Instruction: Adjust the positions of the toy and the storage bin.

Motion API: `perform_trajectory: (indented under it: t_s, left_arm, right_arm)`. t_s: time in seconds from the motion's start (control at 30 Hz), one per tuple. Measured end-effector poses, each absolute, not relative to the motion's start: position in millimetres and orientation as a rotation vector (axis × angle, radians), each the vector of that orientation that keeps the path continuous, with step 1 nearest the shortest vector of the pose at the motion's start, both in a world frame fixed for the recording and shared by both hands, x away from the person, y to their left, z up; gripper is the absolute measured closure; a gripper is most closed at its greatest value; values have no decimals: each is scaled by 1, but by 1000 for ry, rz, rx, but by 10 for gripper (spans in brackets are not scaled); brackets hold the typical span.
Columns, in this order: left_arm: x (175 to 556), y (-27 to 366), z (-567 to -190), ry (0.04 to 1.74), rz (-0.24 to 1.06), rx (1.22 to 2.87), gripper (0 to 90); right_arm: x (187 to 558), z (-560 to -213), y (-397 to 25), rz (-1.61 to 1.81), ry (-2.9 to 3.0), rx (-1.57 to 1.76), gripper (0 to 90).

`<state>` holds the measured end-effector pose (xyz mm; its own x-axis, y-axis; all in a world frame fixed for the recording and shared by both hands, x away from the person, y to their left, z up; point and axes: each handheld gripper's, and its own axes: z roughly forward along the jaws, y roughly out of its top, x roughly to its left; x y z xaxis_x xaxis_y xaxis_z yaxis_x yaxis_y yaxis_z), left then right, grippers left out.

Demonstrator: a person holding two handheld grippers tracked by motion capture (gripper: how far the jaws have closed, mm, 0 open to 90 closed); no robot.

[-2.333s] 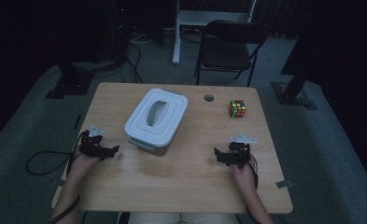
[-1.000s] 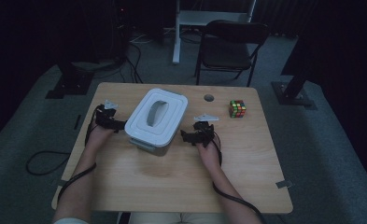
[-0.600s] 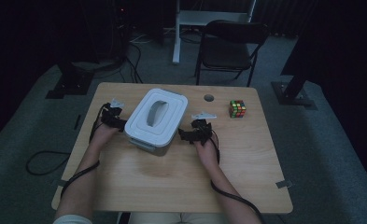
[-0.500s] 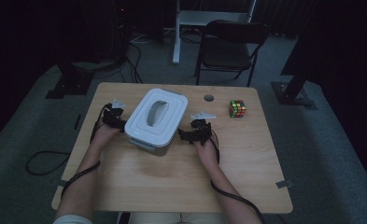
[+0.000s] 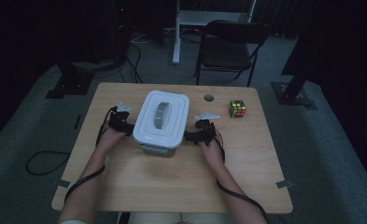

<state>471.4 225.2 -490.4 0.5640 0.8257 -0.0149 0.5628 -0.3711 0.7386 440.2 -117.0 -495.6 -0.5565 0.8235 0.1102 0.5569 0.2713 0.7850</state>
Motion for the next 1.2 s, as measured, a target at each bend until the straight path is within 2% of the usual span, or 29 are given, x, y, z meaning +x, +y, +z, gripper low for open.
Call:
perform_trajectory:
  t_s: [0.3,1.2]
  left_arm:
    - [467,209,-492,1095,481,2125,23]
    - [440,134,-489,956,428,2207,22]
  right_arm:
    - [437,-494,-128,1167,2238,1236,149]
    - [418,-495,-206,1156,2206,1245,172]
